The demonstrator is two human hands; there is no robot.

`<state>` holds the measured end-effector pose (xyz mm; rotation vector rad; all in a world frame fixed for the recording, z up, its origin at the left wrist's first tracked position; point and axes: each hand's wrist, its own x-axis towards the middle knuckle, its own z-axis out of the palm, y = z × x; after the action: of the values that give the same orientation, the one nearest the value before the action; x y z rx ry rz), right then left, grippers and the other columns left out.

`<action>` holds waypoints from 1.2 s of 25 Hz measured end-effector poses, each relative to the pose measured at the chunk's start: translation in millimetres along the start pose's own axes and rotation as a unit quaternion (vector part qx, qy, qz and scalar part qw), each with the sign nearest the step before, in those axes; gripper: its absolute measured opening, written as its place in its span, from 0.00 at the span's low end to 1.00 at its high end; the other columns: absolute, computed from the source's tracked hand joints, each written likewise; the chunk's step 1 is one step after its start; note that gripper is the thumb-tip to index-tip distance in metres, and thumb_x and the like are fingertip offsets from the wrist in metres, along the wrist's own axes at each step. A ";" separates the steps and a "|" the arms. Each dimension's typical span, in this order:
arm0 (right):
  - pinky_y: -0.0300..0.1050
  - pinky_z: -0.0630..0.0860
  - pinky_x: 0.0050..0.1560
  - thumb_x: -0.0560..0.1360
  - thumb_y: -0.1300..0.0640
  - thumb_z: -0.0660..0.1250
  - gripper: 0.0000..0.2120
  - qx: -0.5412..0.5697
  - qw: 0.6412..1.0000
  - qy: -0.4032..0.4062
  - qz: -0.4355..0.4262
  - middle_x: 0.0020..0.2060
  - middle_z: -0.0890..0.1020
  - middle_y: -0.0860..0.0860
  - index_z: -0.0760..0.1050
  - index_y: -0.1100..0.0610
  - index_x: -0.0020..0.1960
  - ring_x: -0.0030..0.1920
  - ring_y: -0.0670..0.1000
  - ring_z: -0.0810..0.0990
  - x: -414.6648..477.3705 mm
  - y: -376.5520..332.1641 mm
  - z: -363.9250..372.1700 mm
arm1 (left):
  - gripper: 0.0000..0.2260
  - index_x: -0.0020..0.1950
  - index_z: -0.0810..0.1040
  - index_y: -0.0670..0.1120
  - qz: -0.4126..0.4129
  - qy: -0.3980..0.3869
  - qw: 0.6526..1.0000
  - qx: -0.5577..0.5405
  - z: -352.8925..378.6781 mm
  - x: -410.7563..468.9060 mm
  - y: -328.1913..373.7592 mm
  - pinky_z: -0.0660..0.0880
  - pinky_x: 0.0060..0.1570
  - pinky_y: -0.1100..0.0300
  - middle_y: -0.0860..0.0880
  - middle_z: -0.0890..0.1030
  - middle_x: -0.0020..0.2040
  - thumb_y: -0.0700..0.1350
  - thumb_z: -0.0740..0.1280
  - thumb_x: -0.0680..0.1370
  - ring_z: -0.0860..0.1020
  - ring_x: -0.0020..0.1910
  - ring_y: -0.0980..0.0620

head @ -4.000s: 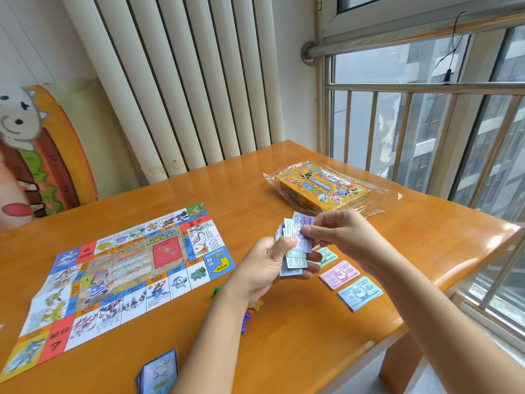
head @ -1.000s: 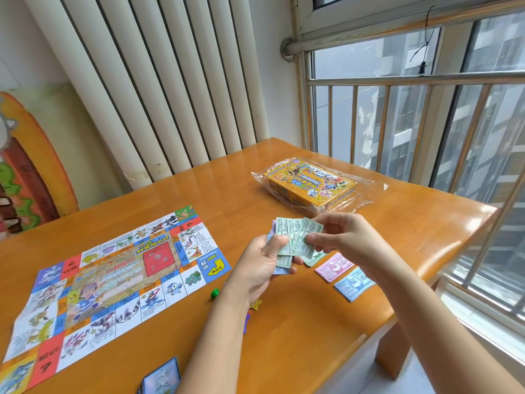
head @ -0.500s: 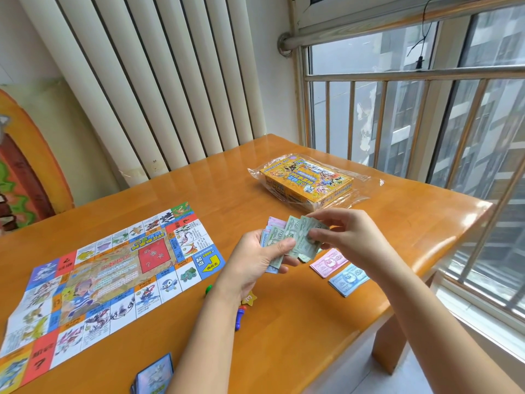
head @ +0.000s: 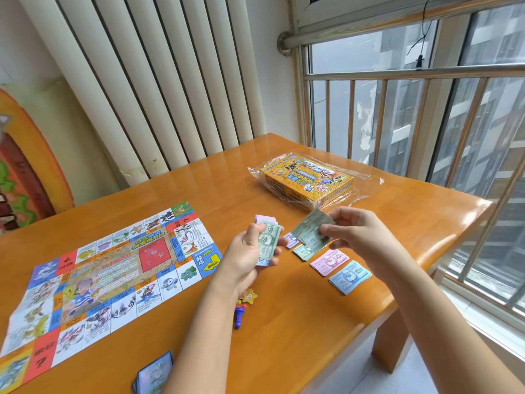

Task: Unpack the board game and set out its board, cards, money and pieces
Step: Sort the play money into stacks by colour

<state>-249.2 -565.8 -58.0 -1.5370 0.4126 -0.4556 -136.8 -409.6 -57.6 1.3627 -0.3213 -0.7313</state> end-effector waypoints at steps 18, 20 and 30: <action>0.33 0.73 0.34 0.73 0.60 0.71 0.07 -0.179 0.982 -0.040 -0.050 0.33 0.81 0.47 0.80 0.49 0.42 0.32 0.43 0.77 -2.6 0.6 20.6 | 0.04 0.44 0.78 0.44 0.124 -0.018 0.982 0.138 2.1 -0.4 -5.8 0.77 0.29 0.62 0.47 0.82 0.36 0.36 0.71 0.73 0.81 0.31 0.52; 0.30 0.64 0.27 0.73 0.58 0.72 0.06 -0.232 0.971 -0.027 -0.050 0.24 0.76 0.42 0.80 0.50 0.39 0.26 0.40 0.70 -2.9 1.7 24.2 | 0.02 0.43 0.78 0.45 0.113 -0.036 0.977 0.176 -1.0 -0.5 -4.7 0.73 0.26 0.64 0.49 0.80 0.33 0.39 0.70 0.74 0.78 0.29 0.54; 0.36 0.61 0.30 0.71 0.57 0.72 0.02 -0.294 0.950 0.080 -0.073 0.29 0.71 0.44 0.81 0.55 0.42 0.30 0.45 0.68 -26.4 32.1 66.2 | 0.18 0.51 0.77 0.39 -0.008 0.032 0.960 0.279 -51.7 -3.1 7.5 0.69 0.26 0.65 0.48 0.76 0.37 0.54 0.69 0.74 0.72 0.31 0.55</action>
<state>-236.1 -496.2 -91.0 -2.1272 0.5985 -0.6107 -105.6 -367.7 -60.6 1.9203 -0.4887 -0.6301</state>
